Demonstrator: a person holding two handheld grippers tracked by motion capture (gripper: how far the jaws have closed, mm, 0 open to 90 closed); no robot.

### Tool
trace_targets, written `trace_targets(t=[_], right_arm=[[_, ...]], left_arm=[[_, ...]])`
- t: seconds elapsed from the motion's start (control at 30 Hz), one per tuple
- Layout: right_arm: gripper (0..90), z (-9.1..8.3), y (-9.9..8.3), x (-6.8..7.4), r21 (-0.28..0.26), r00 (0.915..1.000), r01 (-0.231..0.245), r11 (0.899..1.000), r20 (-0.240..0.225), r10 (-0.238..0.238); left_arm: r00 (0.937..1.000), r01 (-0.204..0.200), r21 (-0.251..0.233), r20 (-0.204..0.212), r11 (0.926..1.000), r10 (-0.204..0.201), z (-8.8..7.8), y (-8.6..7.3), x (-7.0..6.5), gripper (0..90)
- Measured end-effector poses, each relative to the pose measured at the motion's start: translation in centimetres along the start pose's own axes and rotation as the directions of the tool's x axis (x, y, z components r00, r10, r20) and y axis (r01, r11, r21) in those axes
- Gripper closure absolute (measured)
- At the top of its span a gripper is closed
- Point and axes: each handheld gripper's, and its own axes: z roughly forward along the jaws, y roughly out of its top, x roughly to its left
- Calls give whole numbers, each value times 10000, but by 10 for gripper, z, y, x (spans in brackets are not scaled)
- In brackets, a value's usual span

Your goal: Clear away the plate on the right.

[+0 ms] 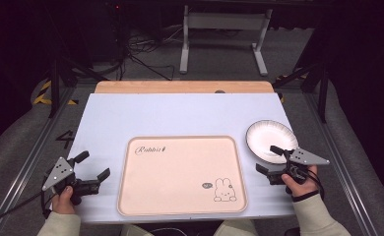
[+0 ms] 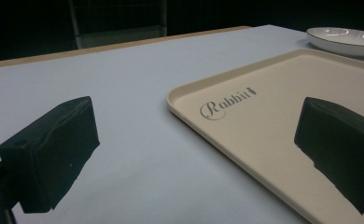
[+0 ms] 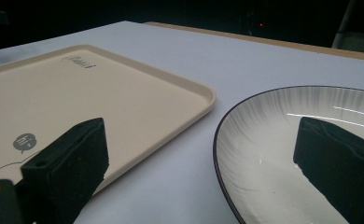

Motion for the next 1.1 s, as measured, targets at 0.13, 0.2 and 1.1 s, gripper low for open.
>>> trace_targets(t=[0.13, 0.2, 1.1], right_arm=[[31, 0, 0, 0, -36, 10000, -31, 10000, -69, 30], [30, 0, 0, 0, -21, 10000, -32, 10000, -76, 32], [39, -4, 24, -8, 460, 9990, -238, 9987, -376, 255]], left_arm=[[10000, 9, -2, 14, 10000, -9, 0, 0, 0, 2], [10000, 29, -8, 15, 10000, -29, 0, 0, 0, 2], [10000, 69, 95, 12, 9999, -69, 0, 0, 1, 2]])
